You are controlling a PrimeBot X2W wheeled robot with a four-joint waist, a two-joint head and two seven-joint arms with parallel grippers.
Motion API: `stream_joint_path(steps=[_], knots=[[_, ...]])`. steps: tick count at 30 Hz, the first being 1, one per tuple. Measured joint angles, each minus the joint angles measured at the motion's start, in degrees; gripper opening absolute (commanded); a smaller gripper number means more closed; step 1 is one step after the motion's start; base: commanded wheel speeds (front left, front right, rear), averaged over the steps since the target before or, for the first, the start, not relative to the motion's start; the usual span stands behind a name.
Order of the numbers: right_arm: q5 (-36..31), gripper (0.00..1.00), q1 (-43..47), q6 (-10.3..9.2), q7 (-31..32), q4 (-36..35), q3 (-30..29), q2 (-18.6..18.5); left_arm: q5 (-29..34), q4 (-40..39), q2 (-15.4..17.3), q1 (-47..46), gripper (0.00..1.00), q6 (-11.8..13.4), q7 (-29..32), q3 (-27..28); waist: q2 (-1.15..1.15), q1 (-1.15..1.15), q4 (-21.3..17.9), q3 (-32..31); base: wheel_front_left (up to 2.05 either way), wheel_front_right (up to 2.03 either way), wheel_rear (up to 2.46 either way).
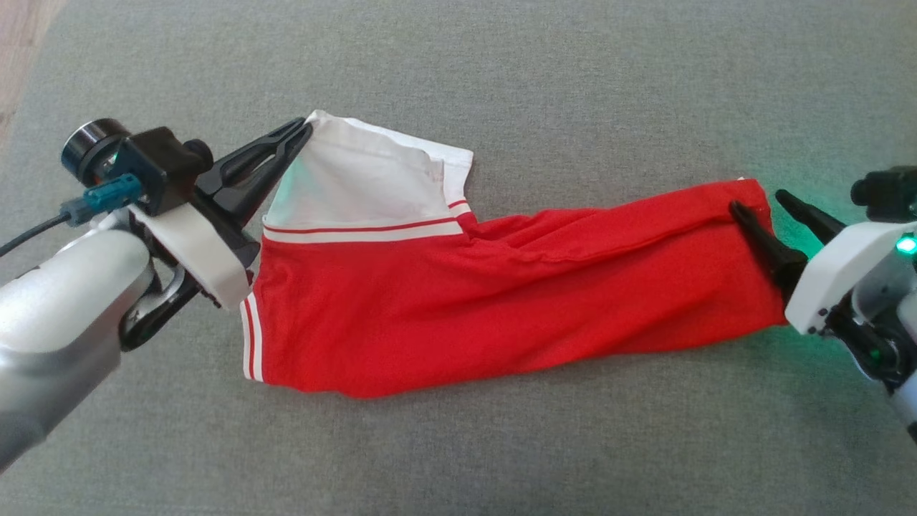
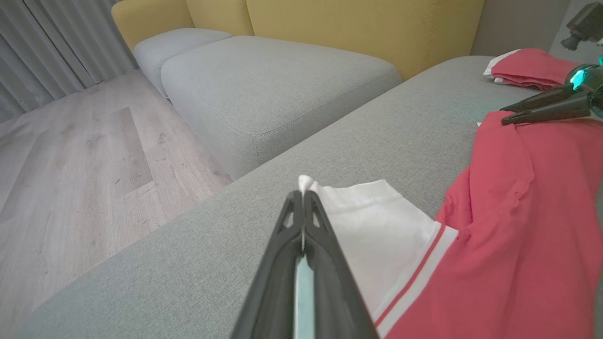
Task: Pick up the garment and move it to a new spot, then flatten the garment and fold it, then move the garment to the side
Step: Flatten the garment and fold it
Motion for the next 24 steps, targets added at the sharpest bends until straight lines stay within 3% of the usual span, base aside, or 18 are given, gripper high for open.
stream_joint_path(steps=[10, 17, 24], knots=[[5.1, 1.00, -0.1, 0.00, 0.0, -1.5, 4.8, -3.2, 0.0, 0.4, -0.2, 0.0, 0.00, 0.0, -0.4, 0.0, 0.00, 0.00, 0.3, 0.1, 0.00, 0.00, 0.00], [8.2, 1.00, 0.0, 0.00, -0.2, -5.7, 7.5, -9.1, 0.0, 0.5, -0.3, 0.0, 0.00, 0.0, -0.4, 0.0, 0.00, 0.00, 0.8, 0.3, 0.00, 0.00, 0.00], [11.6, 1.00, 0.2, 0.00, -0.1, -9.5, 9.5, -12.0, 0.0, 0.8, -1.0, 0.0, 0.00, 0.0, -0.5, 0.0, 0.00, 0.00, 1.3, 0.3, 0.00, 0.00, 0.00]])
